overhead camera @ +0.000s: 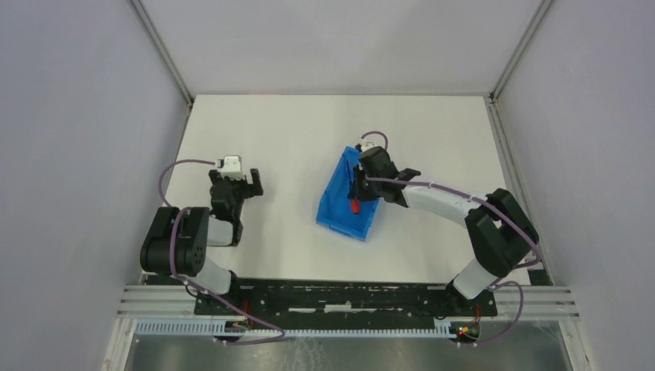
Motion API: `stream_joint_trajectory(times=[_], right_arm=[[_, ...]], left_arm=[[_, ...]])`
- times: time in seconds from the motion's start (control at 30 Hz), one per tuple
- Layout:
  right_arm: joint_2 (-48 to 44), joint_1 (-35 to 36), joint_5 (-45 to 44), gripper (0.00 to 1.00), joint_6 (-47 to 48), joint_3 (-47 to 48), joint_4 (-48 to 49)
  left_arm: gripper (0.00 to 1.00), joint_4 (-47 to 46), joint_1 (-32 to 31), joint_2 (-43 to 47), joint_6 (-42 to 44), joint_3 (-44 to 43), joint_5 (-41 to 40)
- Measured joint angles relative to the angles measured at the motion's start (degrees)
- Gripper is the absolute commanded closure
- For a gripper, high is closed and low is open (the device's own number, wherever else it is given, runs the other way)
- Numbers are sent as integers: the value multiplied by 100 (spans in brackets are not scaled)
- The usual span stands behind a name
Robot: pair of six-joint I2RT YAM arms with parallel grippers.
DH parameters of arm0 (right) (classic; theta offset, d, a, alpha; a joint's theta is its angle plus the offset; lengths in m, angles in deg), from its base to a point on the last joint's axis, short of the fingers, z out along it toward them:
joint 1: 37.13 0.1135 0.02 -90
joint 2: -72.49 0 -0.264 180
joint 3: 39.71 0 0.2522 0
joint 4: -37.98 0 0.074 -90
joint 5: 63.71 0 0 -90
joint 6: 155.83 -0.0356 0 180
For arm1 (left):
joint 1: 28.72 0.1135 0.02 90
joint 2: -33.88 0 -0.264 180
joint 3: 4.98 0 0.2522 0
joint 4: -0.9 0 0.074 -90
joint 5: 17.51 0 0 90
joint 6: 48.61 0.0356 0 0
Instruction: Put the screwdriver in the bin
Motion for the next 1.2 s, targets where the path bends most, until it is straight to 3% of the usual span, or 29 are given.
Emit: stream_joint_trajectory(times=[0.13, 0.2, 0.6, 0.63, 0.73, 0.77, 1.0, 1.2], right_arm=[[-70, 0, -160, 59, -136, -118, 264], [-46, 0, -199, 52, -144, -116, 313], [-44, 0, -649, 43, 199, 588, -212], [-125, -2, -697, 38, 278, 699, -280], [-452, -11, -798, 7, 634, 1082, -557], [-612, -22, -848, 2, 807, 1231, -638], [-2070, -391, -1355, 2, 1766, 1604, -938], [-3539, -1519, -1884, 2, 2308, 437, -756]], left_arm=[[0, 2, 0, 0, 0, 0, 0], [0, 0, 0, 0, 0, 0, 0], [0, 2, 0, 0, 0, 0, 0], [0, 2, 0, 0, 0, 0, 0], [0, 0, 0, 0, 0, 0, 0], [0, 2, 0, 0, 0, 0, 0], [0, 2, 0, 0, 0, 0, 0], [0, 2, 0, 0, 0, 0, 0]])
